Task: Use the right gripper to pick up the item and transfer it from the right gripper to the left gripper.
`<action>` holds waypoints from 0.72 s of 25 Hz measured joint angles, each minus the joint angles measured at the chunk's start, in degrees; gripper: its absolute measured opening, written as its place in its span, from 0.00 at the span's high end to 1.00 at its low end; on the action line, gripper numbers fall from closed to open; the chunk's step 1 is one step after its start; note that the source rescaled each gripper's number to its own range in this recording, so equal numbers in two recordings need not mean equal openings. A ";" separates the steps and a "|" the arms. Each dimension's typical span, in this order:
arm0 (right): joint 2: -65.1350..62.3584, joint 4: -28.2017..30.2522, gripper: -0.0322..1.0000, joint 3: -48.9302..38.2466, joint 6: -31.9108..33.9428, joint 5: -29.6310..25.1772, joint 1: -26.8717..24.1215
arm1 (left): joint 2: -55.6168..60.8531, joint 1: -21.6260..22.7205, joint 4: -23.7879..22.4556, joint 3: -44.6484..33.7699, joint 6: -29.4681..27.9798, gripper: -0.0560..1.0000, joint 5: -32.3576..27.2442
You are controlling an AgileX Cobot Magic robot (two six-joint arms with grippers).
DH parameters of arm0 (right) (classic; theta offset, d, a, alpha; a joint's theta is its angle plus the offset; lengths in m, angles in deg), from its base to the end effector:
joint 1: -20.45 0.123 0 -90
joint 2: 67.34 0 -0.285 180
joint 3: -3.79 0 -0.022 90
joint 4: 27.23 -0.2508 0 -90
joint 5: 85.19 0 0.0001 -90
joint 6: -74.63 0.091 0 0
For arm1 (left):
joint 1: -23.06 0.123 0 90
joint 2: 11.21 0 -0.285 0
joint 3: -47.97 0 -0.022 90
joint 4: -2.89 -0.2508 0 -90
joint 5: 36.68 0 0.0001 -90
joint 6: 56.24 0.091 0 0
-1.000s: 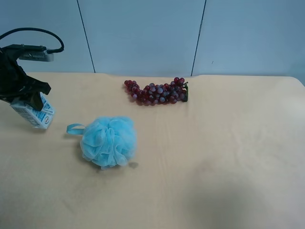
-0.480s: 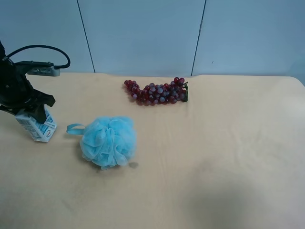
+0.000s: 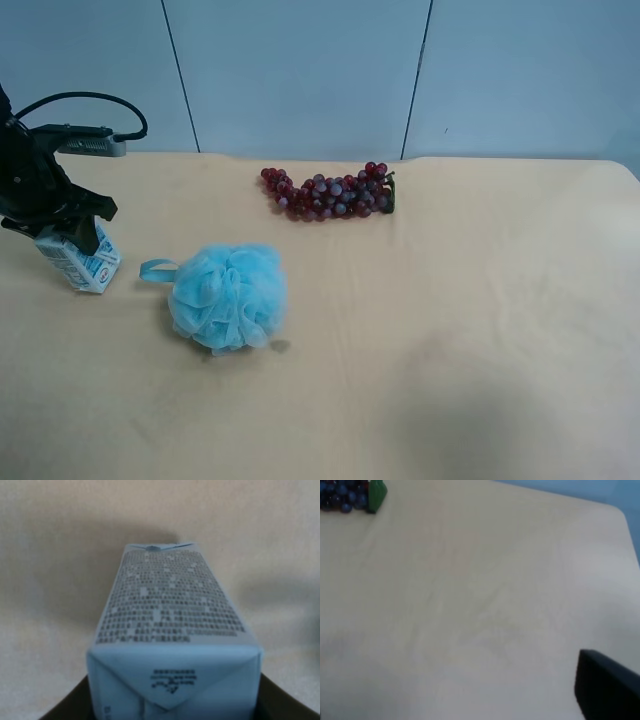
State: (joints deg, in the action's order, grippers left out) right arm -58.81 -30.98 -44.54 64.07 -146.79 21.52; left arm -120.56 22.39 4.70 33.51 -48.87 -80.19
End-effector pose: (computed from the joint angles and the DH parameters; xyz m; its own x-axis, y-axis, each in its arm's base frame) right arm -0.0041 0.0052 0.2775 -0.4595 -0.1609 -0.8735 -0.1410 0.9842 -0.1071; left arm 0.3349 -0.0059 0.1818 -0.9683 0.1168 -0.2208 0.1193 0.9929 0.0021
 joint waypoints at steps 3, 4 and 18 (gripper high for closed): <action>0.00 0.00 0.00 0.00 0.00 0.00 0.00 | 0.00 0.00 0.72 0.00 -0.50 0.95 0.00; 0.00 0.00 0.00 0.00 0.00 0.00 0.00 | 0.00 0.00 1.14 0.00 -0.57 0.95 0.00; 0.00 0.00 0.00 0.00 0.00 0.00 0.00 | 0.66 0.00 1.67 0.35 -0.77 0.22 -0.58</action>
State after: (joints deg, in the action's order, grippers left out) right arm -58.81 -30.98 -44.54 64.07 -146.79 21.52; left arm -119.90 22.39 6.38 33.86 -49.64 -80.77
